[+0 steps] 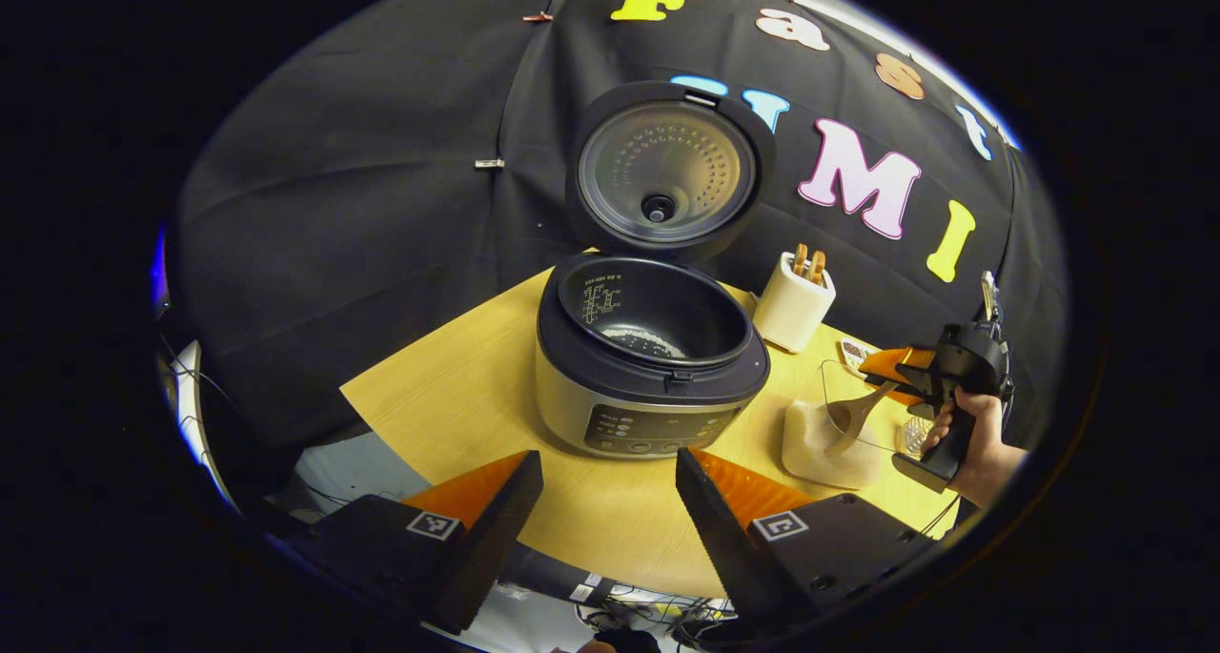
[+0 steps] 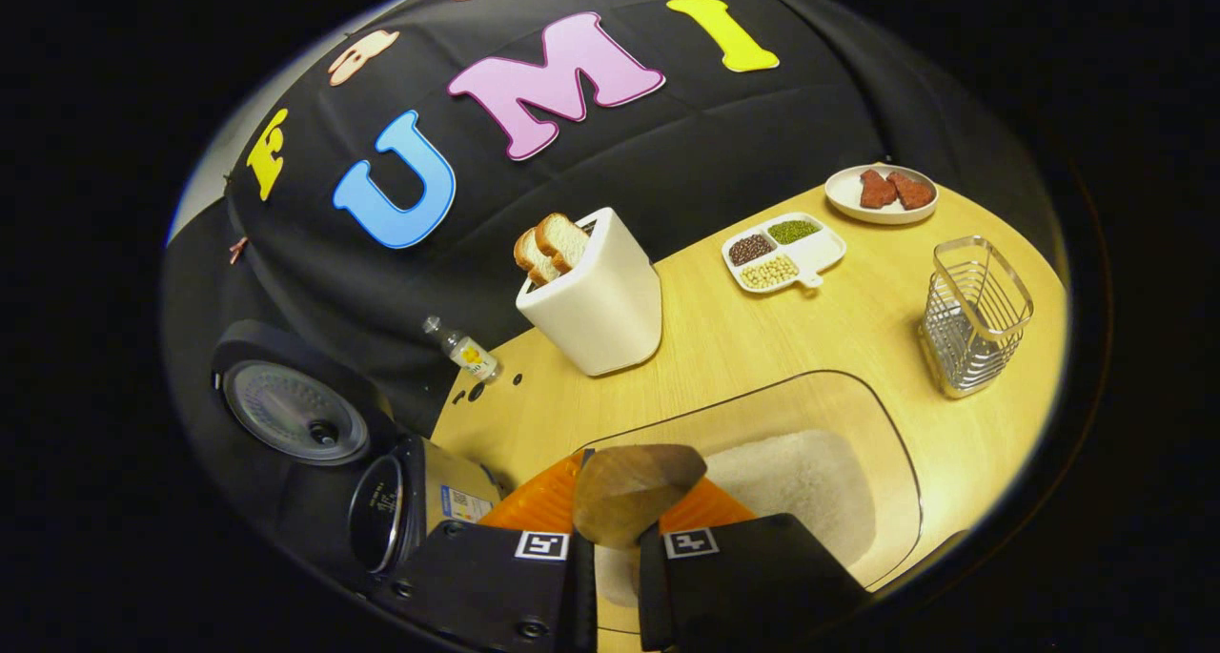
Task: Close the left gripper, press the button to open the rice cooker; take a wooden spoon from the chopstick holder with the right hand, scoop a spoonful of rice and pour it into the rice cooker, then put the wooden spoon back into the chopstick holder.
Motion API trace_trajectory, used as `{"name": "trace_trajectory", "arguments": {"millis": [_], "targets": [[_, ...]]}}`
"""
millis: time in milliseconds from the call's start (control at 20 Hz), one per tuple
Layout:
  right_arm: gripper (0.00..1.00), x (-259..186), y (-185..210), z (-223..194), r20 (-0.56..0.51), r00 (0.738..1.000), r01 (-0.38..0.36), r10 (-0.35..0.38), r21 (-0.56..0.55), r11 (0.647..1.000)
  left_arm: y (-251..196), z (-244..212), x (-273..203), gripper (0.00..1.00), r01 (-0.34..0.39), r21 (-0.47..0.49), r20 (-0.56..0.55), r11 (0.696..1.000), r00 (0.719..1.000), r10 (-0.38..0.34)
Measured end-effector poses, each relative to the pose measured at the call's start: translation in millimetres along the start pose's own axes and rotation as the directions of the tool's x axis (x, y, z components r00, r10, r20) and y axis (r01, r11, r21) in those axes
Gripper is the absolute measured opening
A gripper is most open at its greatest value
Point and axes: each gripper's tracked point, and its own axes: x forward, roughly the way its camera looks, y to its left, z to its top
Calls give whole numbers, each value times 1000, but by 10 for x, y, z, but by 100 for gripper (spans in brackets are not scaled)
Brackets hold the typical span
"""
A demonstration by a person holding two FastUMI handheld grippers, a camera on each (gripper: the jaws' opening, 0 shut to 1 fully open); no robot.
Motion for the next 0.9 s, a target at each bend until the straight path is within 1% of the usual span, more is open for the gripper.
{"name": "trace_trajectory", "arguments": {"millis": [250,550,700,900], "targets": [[22,-86,-15,45,-24,1000,-17,20,93,995,-19,67,-5,95,2,8,8,1000,1000,-2],[22,-240,-320,303,11,1000,18,-21,217,976,-159,151,-17,95,25,22,18,999,1000,-26],[21,-331,-499,487,39,998,38,-52,299,954,-215,217,-12,95,36,39,28,999,999,-37],[21,-448,-634,627,50,997,33,-60,428,903,-249,319,-35,95,50,46,45,998,998,-52]]}}
